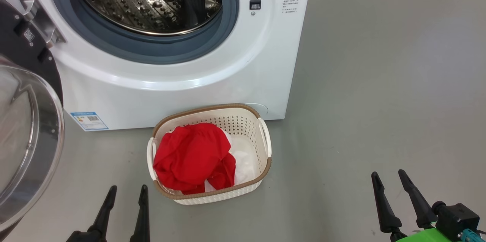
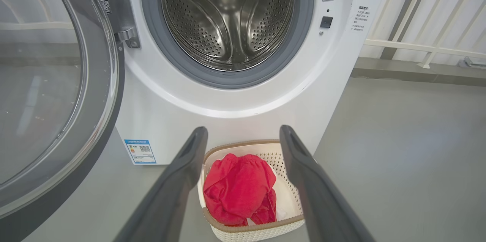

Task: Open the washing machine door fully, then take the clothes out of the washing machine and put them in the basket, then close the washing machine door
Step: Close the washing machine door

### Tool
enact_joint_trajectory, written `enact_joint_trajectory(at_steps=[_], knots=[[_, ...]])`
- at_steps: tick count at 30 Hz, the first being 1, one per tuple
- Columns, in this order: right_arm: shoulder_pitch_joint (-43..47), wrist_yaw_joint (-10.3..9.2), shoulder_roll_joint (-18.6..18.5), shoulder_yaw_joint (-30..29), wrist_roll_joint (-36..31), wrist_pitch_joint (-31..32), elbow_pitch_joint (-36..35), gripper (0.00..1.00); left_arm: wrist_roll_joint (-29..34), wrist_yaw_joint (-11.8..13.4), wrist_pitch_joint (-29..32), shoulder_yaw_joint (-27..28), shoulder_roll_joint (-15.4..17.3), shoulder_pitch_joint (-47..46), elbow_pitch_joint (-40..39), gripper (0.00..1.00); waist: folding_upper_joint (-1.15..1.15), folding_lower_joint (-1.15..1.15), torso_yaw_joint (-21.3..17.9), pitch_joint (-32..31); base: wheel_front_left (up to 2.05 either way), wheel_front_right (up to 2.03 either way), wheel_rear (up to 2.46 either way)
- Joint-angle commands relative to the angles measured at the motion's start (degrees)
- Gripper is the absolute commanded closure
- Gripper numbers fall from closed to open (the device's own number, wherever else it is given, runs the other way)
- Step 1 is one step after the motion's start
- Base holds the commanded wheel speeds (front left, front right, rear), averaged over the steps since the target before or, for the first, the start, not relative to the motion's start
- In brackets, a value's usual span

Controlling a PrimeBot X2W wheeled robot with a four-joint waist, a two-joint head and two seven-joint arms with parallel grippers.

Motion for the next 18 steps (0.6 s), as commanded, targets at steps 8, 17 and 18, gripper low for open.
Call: enact_joint_trajectory(at_steps=[8,17,18], knots=[[-0.7,0.02,-0.4,1.3,-0.8,-0.4,-1.2,0.0,0.6,0.2,-0.3,1.4,0.6,-1.4,-2.0,0.0,0.0,0.0,0.0,-0.7,-0.04,0.04,0.0],[-0.6,0.02,-0.5,1.5,-0.8,-0.4,-1.3,0.0,0.5,0.3,-0.3,1.4,0.6,-1.2,-2.4,0.0,0.0,0.0,-0.1,-1.0,0.0,0.0,0.0],[-0.6,0.02,-0.5,1.5,-0.8,-0.4,-1.2,0.0,0.4,0.3,-0.3,1.4,0.6,-1.2,-2.4,0.0,0.0,0.0,-0.1,-1.0,0.0,0.0,0.0]])
